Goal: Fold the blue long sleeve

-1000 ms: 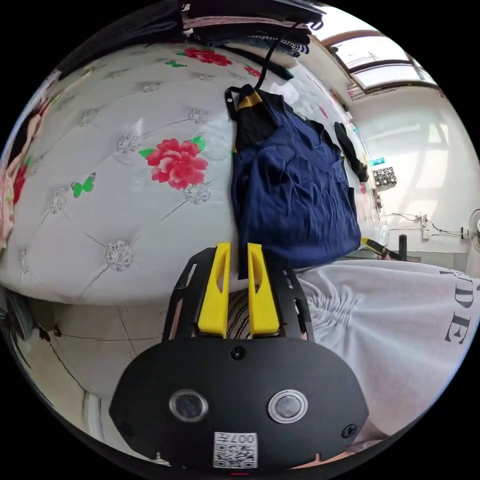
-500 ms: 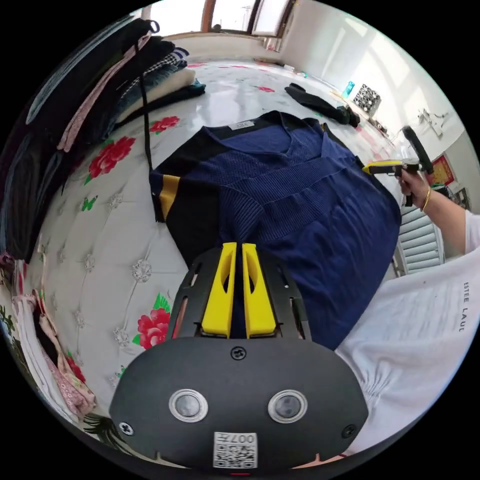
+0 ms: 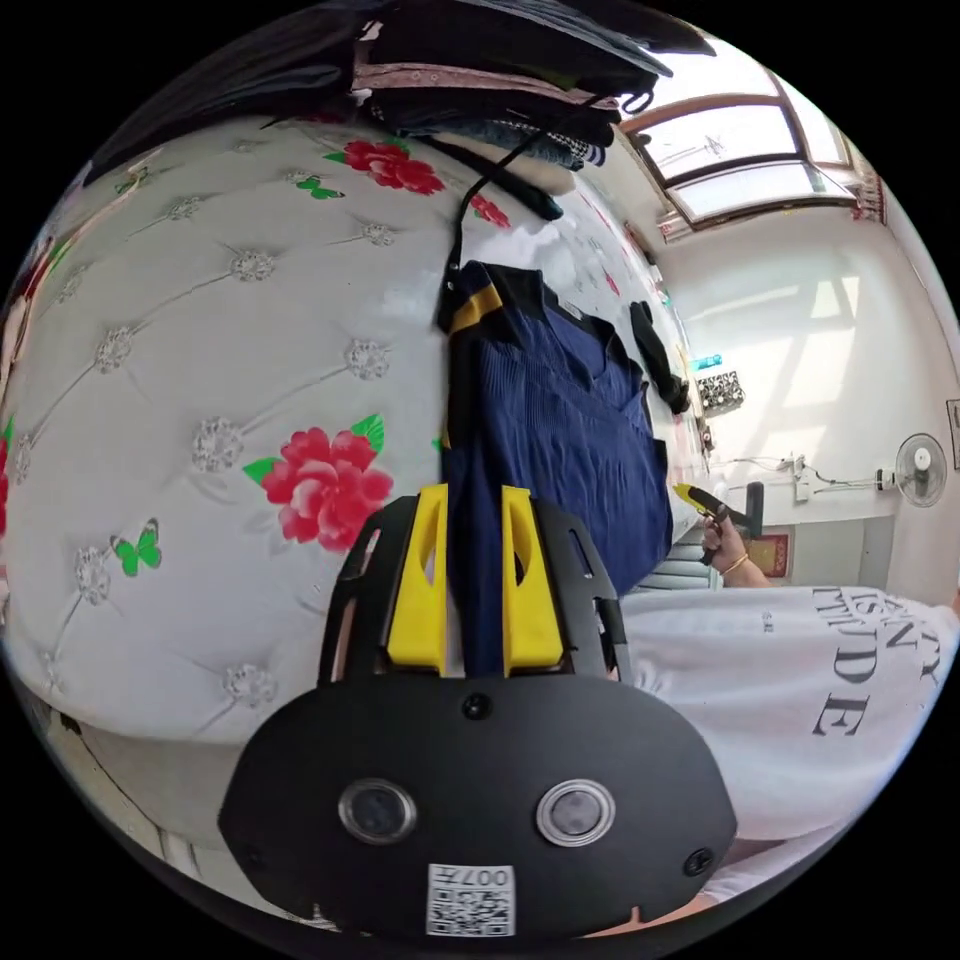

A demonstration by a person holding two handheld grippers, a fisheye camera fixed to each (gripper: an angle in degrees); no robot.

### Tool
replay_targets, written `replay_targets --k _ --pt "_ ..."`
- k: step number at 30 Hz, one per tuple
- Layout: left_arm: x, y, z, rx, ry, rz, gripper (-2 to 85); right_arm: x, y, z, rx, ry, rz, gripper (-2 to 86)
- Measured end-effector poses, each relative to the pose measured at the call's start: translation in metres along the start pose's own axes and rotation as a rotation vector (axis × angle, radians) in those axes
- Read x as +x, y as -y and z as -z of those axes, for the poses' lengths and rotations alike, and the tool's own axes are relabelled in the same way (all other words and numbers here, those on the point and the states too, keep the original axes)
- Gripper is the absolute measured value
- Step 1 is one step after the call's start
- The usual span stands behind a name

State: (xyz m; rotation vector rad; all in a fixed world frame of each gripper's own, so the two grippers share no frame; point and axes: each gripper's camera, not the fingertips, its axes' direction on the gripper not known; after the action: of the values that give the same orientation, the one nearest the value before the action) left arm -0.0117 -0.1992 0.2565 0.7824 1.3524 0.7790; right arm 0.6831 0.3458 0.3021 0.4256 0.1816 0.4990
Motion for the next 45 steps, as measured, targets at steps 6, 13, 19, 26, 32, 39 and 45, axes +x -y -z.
replay_targets --k 6,13,19,26,32,39,45 --pt "0.067 -0.080 -0.025 -0.121 0.204 -0.041 9.4 -0.003 -0.096 -0.010 -0.125 -0.062 0.030 9.8" --pt "0.119 -0.079 -0.035 -0.168 0.338 -0.137 1.8 -0.029 -0.114 -0.056 -0.237 -0.296 0.134 4.2" --pt "0.091 -0.042 0.052 -0.046 -0.119 0.015 -0.1 0.008 -0.074 0.008 -0.129 0.076 0.106 1.0" --pt "0.086 0.126 0.148 0.145 -0.410 0.039 0.4 0.032 0.067 0.116 0.178 0.427 0.142 1.3" --pt "0.095 0.277 0.157 0.367 -0.231 0.184 5.3 0.027 0.191 0.103 0.345 0.255 0.100 5.5" --pt "0.105 0.252 0.124 0.323 -0.102 0.278 7.3 0.117 0.184 0.036 0.205 0.200 -0.078 9.5" --pt "0.103 0.187 0.132 0.291 -0.038 0.382 7.5 0.219 0.100 -0.002 0.204 0.351 -0.355 11.2"
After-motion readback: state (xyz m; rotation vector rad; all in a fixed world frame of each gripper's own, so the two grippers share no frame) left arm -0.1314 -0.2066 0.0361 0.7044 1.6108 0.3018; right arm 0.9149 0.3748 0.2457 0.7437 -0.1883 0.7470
